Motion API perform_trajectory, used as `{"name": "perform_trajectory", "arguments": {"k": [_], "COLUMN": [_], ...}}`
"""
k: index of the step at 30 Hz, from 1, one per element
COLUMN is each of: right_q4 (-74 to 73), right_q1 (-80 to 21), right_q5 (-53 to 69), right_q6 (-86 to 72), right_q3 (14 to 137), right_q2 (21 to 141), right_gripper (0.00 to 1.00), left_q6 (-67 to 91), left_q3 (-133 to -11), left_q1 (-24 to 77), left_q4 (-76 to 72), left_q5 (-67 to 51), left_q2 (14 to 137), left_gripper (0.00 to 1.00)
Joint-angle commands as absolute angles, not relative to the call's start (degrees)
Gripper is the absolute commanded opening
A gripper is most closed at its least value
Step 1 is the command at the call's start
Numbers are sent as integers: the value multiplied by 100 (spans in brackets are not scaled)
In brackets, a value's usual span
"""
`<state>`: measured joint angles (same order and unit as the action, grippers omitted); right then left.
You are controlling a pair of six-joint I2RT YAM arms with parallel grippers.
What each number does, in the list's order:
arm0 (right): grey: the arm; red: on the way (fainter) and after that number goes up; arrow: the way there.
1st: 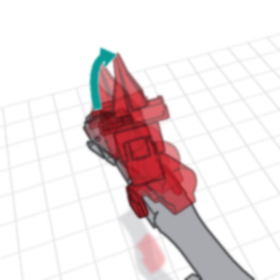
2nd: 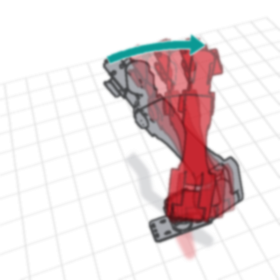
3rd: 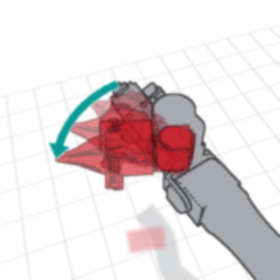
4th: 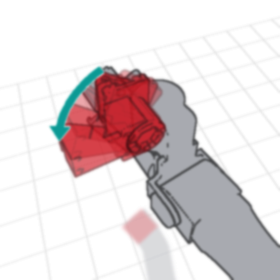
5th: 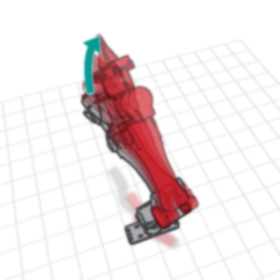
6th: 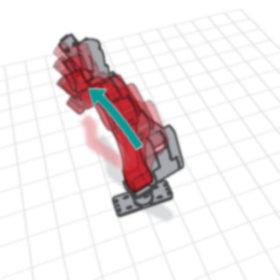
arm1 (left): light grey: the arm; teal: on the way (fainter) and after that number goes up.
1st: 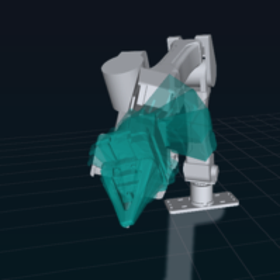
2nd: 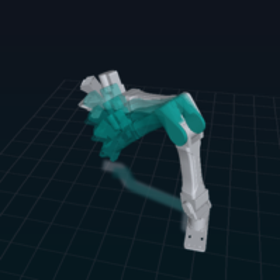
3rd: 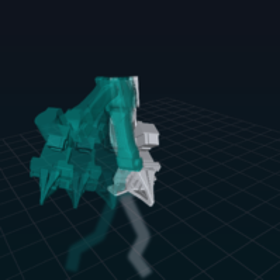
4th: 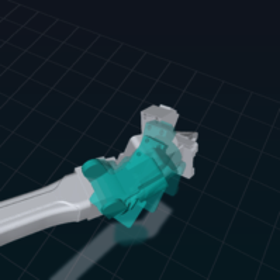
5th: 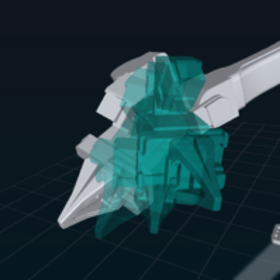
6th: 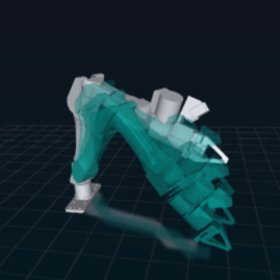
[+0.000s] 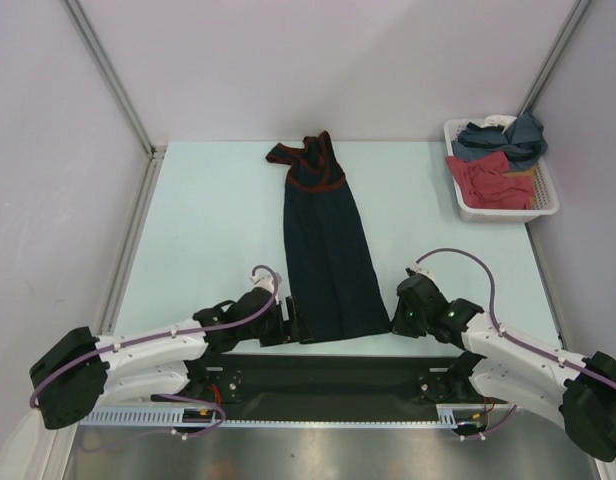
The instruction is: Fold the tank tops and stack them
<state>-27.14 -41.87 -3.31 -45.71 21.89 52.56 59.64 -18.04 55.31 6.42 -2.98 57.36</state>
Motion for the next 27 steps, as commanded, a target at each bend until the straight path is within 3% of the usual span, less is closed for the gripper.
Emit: {"name": "perform_trajectory", "arguments": {"k": [1,3,7,11,13,14,27], "right_q4": [-3015,-2997,-2979,-2936,-2971,-3084,-4025], "right_q1": [-4315,-4403,-4588,-4667,-4684,-4685,-5080], "right_q5": [-528,-554,-650,-668,-720,-756,-1098], "right_q6": [-4720,-4746,-4799,-4808,-4808,-4808,-4896], "right_q3": [2312,2312,2338,2364,2417,2460,3182], "right_q2": [5098,5071,5089,5106,5107,5098,4650], "right_gripper": [0,0,0,0,0,0,0], "left_q6": [6249,6267,6398,6521,6530,6539,7470], "left_q3": [-1626,-1609,-1608,-1512,-1564,-1591,-1705], "left_q1": [5607,5607,5634,5660,5678,5695,6943], "left_q4": [562,501,422,151,175,315,958], "left_q5": [-26,-18,176,281,290,307,571], "left_q2": [5853,5923,6169,6442,6530,6495,5713], "left_gripper": [76,67,59,33,7,0,0]}}
